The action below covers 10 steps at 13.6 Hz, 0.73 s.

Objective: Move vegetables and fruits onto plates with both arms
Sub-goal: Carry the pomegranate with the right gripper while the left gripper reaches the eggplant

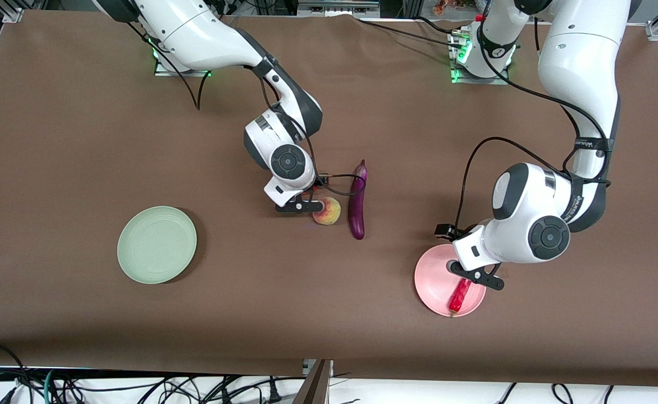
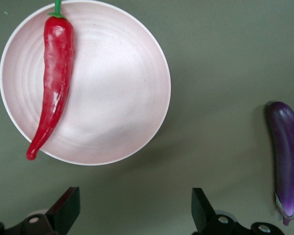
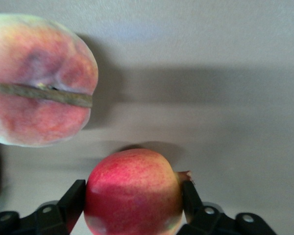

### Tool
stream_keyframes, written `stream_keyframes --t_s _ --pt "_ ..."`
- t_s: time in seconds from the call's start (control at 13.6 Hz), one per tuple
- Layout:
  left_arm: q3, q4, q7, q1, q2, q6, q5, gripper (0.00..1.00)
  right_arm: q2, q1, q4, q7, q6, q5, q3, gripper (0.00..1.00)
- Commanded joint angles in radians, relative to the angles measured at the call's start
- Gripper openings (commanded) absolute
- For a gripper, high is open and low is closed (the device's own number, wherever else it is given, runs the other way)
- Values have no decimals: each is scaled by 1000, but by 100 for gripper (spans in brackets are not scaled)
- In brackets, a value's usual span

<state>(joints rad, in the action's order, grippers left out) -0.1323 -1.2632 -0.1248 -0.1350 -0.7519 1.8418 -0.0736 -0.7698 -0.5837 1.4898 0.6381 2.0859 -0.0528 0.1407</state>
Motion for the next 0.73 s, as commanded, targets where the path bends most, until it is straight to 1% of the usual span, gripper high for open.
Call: stream_keyframes --t_s 0.0,0.15,0.22,0.44,0.51,0.59,0.66 --pt "2 -30 -12 5 36 -18 -21 100 0 -1 -6 -50 5 13 -6 31" --pt "2 -31 -9 5 43 -19 -21 100 7 16 -14 -98 -1 13 -9 30" --pt "0 -31 -7 0 46 -21 -23 100 27 37 -17 -139 -13 11 -10 30" --pt "-90 -47 55 2 54 -58 -23 100 101 172 -45 -289 -145 1 -9 30" --pt "-123 -77 85 3 63 -55 -23 100 116 214 -52 -323 -176 10 -10 30" --pt "-142 -111 106 2 80 -52 -23 100 130 255 -55 -375 -185 14 -18 30" --pt "-160 -157 143 -1 100 -41 -23 100 135 299 -56 -459 -185 19 -51 30"
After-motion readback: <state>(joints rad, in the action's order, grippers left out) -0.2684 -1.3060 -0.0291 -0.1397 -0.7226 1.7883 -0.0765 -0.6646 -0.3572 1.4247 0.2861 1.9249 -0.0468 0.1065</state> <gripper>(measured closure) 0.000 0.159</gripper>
